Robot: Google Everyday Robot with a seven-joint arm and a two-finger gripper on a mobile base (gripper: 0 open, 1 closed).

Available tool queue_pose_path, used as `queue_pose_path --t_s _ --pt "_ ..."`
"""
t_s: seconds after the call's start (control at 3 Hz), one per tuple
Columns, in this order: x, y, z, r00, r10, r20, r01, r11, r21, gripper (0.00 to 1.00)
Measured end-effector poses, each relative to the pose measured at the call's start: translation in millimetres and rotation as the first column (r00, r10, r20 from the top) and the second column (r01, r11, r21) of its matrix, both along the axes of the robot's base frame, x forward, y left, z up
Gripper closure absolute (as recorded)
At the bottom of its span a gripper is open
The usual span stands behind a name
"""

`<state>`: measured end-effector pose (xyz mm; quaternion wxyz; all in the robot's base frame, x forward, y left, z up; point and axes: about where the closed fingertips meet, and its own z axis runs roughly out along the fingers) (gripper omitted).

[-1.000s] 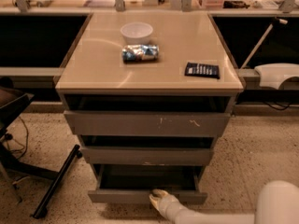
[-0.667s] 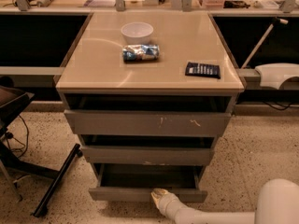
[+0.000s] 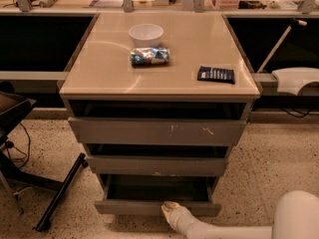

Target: Open bottom drawer

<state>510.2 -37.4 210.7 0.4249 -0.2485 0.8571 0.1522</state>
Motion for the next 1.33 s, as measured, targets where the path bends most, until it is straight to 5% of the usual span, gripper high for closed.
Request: queue_pose_path --t_s 1.0,1.33 --pt "0.0 0.1 0.0 1.0 0.0 0.0 0.0 1.0 0.0 0.13" --pt "0.0 0.1 0.0 1.0 0.0 0.0 0.0 1.0 0.0 0.0"
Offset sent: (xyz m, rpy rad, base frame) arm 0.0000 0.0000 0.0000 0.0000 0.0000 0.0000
